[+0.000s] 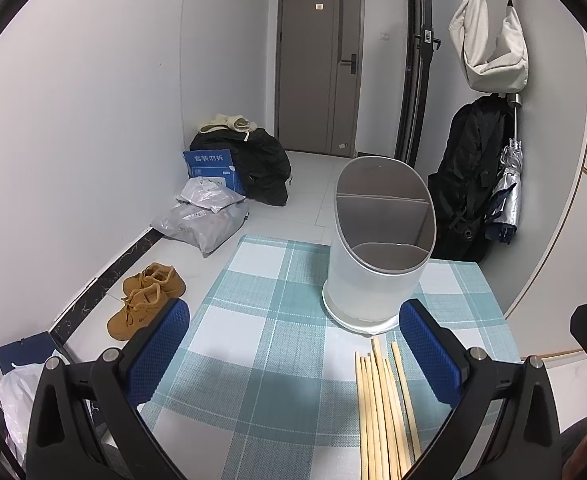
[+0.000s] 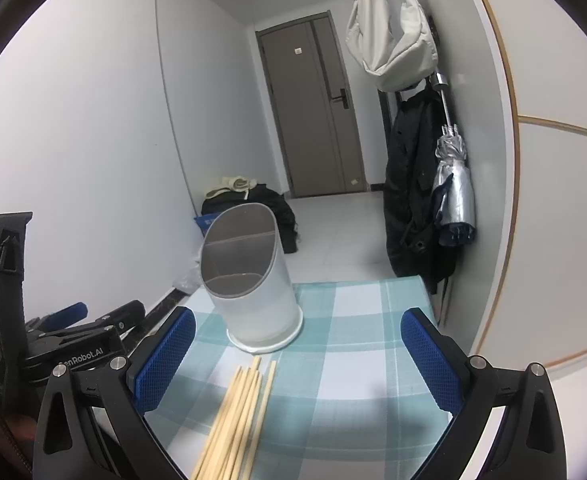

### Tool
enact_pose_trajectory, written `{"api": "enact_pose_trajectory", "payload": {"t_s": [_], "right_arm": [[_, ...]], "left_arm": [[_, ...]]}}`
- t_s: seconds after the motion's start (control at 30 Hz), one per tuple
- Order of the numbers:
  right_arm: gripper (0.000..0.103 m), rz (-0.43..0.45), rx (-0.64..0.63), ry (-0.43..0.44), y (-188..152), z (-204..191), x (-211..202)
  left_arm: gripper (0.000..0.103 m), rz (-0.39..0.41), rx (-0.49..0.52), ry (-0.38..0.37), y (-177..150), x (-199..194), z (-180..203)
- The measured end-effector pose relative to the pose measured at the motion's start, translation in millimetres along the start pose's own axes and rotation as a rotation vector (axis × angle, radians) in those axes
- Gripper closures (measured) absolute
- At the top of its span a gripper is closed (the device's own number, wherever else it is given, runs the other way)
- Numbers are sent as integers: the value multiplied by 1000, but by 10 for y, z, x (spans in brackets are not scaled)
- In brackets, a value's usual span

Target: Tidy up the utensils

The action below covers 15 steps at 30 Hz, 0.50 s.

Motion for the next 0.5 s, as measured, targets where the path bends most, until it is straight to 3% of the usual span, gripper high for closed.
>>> {"api": "enact_pose_trajectory", "payload": {"t_s": [0.5], "right_arm": [[0,-8,-10,-1,-24,-18,34]], "left_arm": [[1,-5,-4,-8,15,16,-25]]}}
Point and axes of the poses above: each gripper's, at about its wrist camera, not at the fingertips, and x roughly the way its jaws point, z to its right, y to its top, the point moved 2 cm from there along x, roughly the way its jaws point, and after that the axes turned 9 degrees about -z, right-handed, at the moved point
